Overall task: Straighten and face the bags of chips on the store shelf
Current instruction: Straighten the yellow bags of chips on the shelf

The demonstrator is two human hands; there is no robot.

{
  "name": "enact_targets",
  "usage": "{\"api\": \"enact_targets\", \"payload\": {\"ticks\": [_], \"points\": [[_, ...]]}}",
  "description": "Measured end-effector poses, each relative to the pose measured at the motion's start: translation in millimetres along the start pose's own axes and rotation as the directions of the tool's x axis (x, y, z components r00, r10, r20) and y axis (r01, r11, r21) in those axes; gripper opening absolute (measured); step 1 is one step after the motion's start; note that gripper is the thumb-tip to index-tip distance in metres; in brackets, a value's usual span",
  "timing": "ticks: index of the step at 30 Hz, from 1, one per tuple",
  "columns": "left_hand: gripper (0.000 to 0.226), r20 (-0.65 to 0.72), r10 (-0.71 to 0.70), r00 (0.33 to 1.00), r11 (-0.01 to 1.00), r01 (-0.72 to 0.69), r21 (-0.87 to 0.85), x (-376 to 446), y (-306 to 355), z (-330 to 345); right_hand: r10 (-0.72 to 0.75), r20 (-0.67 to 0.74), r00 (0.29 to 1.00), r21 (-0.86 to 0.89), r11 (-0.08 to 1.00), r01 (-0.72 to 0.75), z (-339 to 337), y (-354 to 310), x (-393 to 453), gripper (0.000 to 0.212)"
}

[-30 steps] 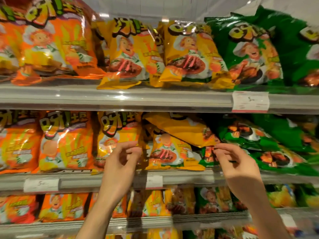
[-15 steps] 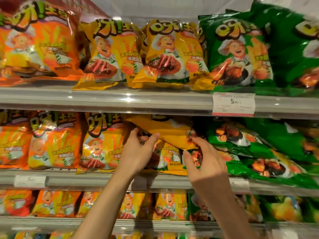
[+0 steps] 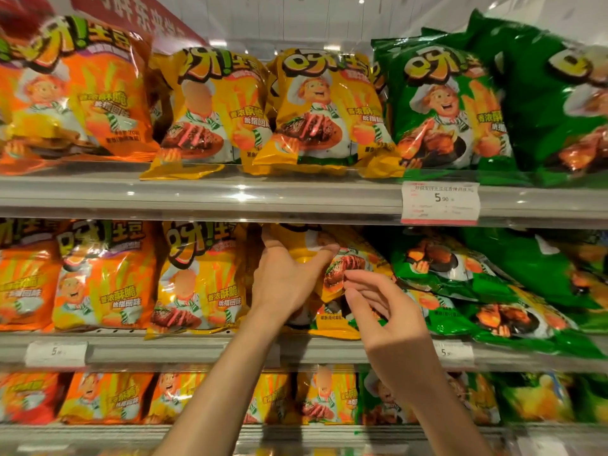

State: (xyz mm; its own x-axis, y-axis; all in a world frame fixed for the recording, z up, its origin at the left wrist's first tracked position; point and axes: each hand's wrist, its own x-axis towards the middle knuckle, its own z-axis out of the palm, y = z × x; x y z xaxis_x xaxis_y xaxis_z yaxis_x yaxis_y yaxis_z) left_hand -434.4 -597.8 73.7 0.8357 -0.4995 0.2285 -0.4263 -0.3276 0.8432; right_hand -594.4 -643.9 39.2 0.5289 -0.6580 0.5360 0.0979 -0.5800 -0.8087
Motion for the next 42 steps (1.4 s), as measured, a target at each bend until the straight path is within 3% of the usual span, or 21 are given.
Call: {"api": "enact_targets", "payload": {"ticks": [4,8,16,19,24,27,31,34,37,39,42], "points": [[0.095,-0.006,0.031,0.999,0.99,-0.032,-0.134,-1,2,4,-0.032,-0.048,0.998,-0.015,0.999,0.031,-4,2,0,0.024],[0.089,-0.015,0.104,0.994,0.961,-0.104,-0.258,-6,-4,-1,-0.152,-0.121,0.981,-0.147,0.98,0.134,-7,2,1,0.027],[0.1,0.034,0.216,0.976,0.91,-0.188,-0.369,-23,-44,-48,0.112,0.023,0.993,-0.182,0.978,-0.106,8,-4,13,0.058],[0.088,0.066,0.249,0.966,0.91,-0.21,-0.357,-33,-62,-69,0.254,0.128,0.959,-0.012,0.967,-0.255,21,-10,23,0.067],[0.085,0.068,0.264,0.962,0.919,-0.23,-0.32,-43,-83,-104,0.249,0.185,0.951,0.006,0.967,-0.254,52,-14,14,0.061],[0.089,0.015,0.247,0.969,0.925,-0.231,-0.302,-46,-96,-123,0.231,0.182,0.956,0.032,0.97,-0.24,77,-18,4,0.055],[0.079,-0.051,0.232,0.971,0.922,-0.236,-0.306,-46,-115,-142,0.195,0.28,0.94,0.034,0.977,-0.212,104,-23,-2,0.055],[0.081,-0.08,0.22,0.972,0.932,-0.234,-0.276,-45,-124,-152,0.185,0.228,0.956,-0.141,0.978,-0.155,102,-20,10,0.061],[0.084,-0.084,0.205,0.975,0.936,-0.221,-0.275,-44,-130,-155,0.166,0.062,0.984,-0.561,0.821,-0.103,87,-11,40,0.072],[0.081,-0.089,0.213,0.973,0.935,-0.229,-0.27,-42,-132,-155,0.26,0.04,0.965,-0.698,0.698,-0.159,81,-4,59,0.087],[0.074,-0.094,0.235,0.968,0.932,-0.251,-0.26,-39,-134,-154,0.493,0.116,0.862,-0.69,0.664,-0.287,84,4,74,0.11]]}}
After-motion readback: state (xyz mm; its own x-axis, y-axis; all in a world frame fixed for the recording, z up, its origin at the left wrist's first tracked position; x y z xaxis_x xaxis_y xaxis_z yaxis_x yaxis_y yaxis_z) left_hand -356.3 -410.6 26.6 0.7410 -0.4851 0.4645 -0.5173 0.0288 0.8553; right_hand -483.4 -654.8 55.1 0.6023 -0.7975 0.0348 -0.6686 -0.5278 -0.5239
